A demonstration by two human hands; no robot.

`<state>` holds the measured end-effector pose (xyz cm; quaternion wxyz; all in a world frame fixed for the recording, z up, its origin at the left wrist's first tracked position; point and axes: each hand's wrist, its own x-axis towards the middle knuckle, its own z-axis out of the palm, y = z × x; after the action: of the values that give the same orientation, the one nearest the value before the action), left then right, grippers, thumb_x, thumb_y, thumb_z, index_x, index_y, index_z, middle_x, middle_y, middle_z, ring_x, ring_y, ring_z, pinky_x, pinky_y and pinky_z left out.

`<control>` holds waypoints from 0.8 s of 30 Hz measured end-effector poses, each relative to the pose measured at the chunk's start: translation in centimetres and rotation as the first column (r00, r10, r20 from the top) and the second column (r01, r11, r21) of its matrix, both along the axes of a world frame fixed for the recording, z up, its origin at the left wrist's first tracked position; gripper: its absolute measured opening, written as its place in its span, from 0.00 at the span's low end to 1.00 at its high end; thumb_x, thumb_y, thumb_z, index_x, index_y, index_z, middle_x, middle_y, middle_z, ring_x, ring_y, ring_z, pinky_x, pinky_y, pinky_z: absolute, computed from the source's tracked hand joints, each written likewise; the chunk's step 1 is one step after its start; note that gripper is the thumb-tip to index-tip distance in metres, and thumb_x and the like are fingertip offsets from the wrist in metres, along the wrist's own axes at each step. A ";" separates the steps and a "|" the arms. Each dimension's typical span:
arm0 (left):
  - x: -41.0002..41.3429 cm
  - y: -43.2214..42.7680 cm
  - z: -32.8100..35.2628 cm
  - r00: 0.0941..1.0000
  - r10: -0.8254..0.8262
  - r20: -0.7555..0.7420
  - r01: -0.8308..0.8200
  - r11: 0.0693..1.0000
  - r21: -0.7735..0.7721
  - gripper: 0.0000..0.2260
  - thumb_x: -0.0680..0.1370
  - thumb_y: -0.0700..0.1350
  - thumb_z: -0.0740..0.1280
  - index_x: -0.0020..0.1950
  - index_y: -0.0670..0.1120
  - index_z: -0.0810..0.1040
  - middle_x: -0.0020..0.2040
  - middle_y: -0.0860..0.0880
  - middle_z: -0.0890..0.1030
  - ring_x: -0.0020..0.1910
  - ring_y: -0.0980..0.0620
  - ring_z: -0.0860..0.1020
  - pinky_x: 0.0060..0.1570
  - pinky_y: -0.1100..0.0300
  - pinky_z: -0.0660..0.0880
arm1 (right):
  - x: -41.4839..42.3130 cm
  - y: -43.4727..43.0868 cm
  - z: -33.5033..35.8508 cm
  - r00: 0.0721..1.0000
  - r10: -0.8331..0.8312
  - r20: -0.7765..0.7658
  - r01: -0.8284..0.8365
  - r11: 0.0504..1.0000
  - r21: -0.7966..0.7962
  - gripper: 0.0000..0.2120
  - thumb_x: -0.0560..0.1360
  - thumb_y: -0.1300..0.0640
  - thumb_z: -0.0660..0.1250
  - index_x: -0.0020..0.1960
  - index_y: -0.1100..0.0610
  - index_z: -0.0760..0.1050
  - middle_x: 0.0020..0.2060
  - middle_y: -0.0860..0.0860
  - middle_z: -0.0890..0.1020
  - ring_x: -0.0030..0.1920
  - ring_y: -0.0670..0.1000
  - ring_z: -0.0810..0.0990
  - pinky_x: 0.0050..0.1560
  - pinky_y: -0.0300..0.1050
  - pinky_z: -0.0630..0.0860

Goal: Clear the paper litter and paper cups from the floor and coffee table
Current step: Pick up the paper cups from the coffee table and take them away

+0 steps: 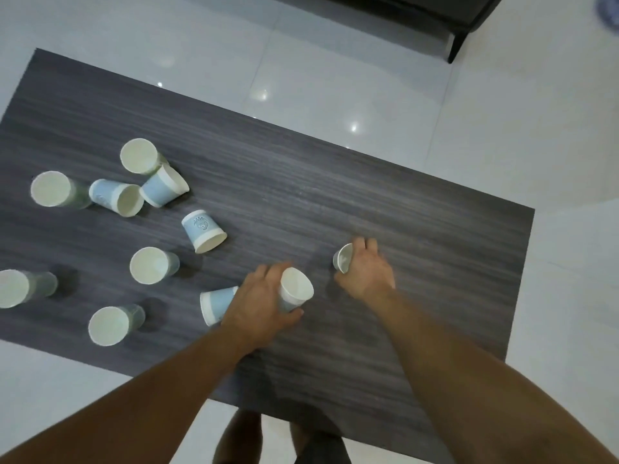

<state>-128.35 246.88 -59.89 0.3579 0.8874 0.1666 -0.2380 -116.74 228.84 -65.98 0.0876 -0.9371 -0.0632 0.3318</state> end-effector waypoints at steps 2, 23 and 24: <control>0.1 0.3 1.4 1.000 -0.002 0.010 0.001 1.000 0.014 0.36 0.67 0.54 0.75 0.72 0.53 0.63 0.65 0.50 0.71 0.64 0.48 0.69 0.64 0.52 0.68 | -1.7 -0.2 1.2 1.000 -0.003 -0.001 0.003 1.000 0.012 0.33 0.69 0.47 0.72 0.68 0.55 0.62 0.62 0.53 0.67 0.62 0.60 0.71 0.51 0.51 0.73; -8.9 -6.6 17.2 0.768 -0.606 0.208 0.580 0.795 0.175 0.34 0.69 0.50 0.73 0.72 0.51 0.63 0.66 0.49 0.68 0.60 0.45 0.73 0.54 0.52 0.72 | -28.5 -9.0 25.0 0.868 -0.484 0.113 0.486 0.874 0.009 0.31 0.71 0.45 0.69 0.69 0.52 0.62 0.63 0.54 0.68 0.61 0.58 0.72 0.53 0.50 0.72; -10.0 -8.1 17.8 0.735 -0.640 0.223 0.618 0.768 0.165 0.35 0.69 0.50 0.72 0.73 0.51 0.62 0.66 0.49 0.68 0.61 0.45 0.73 0.56 0.52 0.72 | -30.7 -10.2 25.6 0.837 -0.533 0.128 0.535 0.845 0.022 0.31 0.71 0.45 0.69 0.69 0.52 0.62 0.63 0.54 0.68 0.61 0.58 0.72 0.53 0.50 0.72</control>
<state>-138.33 238.76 -42.09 0.2396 0.9285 -0.1835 -0.2165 -147.45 218.62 -40.35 0.1655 -0.9377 0.1972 0.2334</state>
